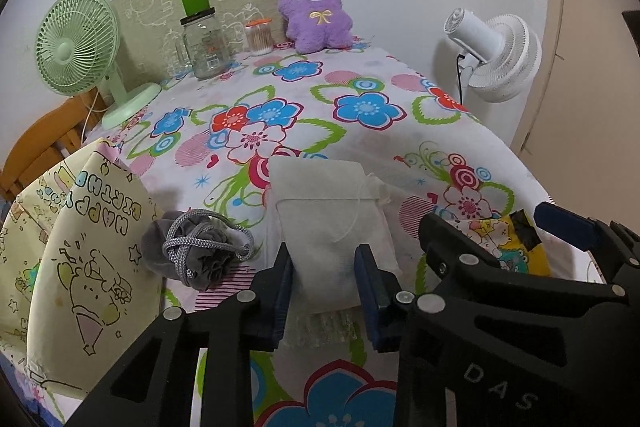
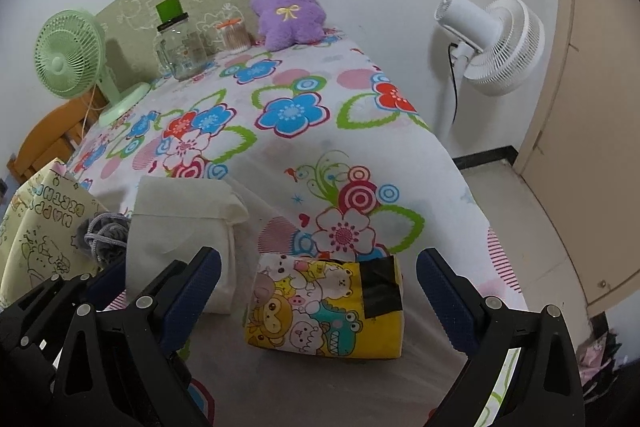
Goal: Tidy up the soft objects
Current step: 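Grasp the white cloth bag with the left tool while the right tool grasps the yellow cartoon pack, then lift both held items and carry them over the paper storage box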
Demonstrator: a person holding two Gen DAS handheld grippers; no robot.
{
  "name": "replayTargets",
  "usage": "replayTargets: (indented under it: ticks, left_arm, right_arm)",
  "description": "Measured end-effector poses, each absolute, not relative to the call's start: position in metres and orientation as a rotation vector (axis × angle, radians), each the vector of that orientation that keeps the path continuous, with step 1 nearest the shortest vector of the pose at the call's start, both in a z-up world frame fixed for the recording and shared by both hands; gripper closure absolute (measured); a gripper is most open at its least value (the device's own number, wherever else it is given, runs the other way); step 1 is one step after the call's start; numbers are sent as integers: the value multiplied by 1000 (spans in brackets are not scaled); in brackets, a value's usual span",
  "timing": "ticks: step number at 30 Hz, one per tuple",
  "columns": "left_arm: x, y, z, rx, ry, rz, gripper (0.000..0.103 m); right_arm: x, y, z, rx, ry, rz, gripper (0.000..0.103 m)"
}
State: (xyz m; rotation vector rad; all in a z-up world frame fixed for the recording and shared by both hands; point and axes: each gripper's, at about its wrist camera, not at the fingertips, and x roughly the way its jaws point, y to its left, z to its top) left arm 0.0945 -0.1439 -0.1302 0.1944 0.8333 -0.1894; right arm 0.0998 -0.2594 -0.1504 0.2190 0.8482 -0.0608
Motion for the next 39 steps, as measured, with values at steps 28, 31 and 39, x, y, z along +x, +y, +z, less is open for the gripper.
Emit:
replayTargets:
  ticks: [28, 31, 39]
  left_arm:
    - [95, -141, -128, 175, 843, -215, 81]
    - [94, -141, -125, 160, 841, -226, 81]
    - [89, -139, -111, 135, 818, -250, 90]
  right_arm:
    - [99, -247, -148, 235, 853, -45, 30]
    - [99, -247, -144, 236, 850, -42, 30]
    - [94, -246, -129, 233, 832, -38, 30]
